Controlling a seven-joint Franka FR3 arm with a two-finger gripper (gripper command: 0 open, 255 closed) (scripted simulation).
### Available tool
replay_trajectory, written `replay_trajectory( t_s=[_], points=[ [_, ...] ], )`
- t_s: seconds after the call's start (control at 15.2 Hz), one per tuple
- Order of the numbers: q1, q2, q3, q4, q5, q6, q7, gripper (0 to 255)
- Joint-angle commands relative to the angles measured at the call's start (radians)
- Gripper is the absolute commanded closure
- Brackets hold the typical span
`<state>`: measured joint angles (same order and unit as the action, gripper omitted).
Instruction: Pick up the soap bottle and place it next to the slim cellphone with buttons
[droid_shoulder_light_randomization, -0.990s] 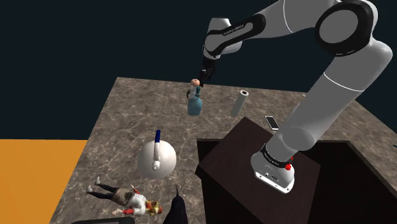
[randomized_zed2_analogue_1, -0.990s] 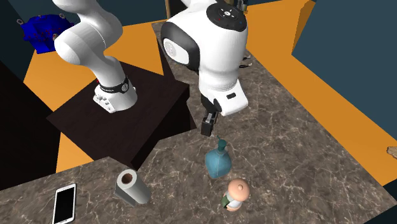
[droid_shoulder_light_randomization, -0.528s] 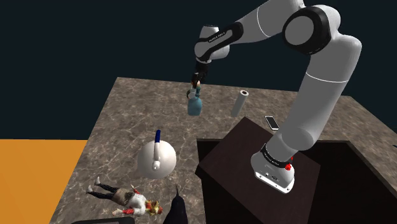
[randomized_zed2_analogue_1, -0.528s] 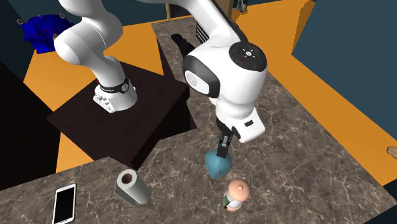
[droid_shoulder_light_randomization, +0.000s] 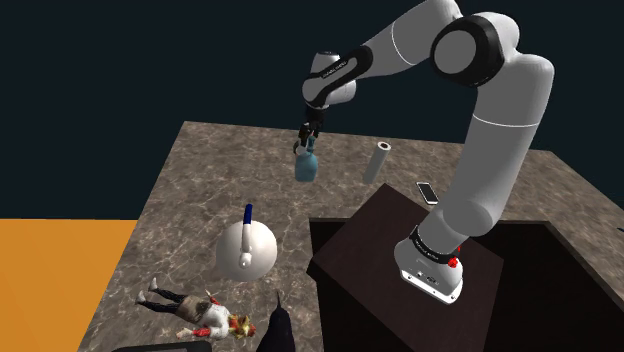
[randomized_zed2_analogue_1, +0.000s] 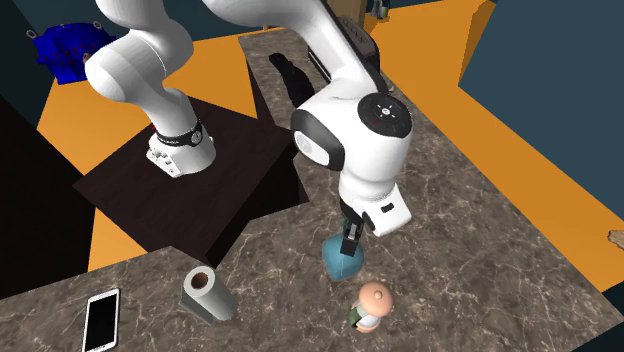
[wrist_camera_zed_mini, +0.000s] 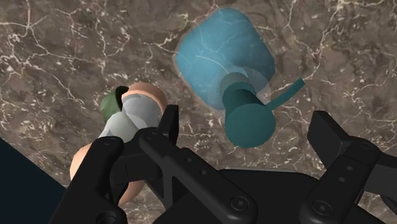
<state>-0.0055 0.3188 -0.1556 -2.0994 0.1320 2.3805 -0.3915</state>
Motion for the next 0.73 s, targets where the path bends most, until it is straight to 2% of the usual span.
replay_trajectory(
  t_s=[0.0, 0.33, 0.4, 0.66],
  points=[
    [0.000, 0.004, 0.001, 0.001, 0.001, 0.004, 0.000, 0],
    [0.000, 0.004, 0.001, 0.001, 0.001, 0.004, 0.000, 0],
    [0.000, 0.004, 0.001, 0.001, 0.001, 0.004, 0.000, 255],
    [0.000, 0.004, 0.001, 0.001, 0.001, 0.004, 0.000, 255]
  ],
)
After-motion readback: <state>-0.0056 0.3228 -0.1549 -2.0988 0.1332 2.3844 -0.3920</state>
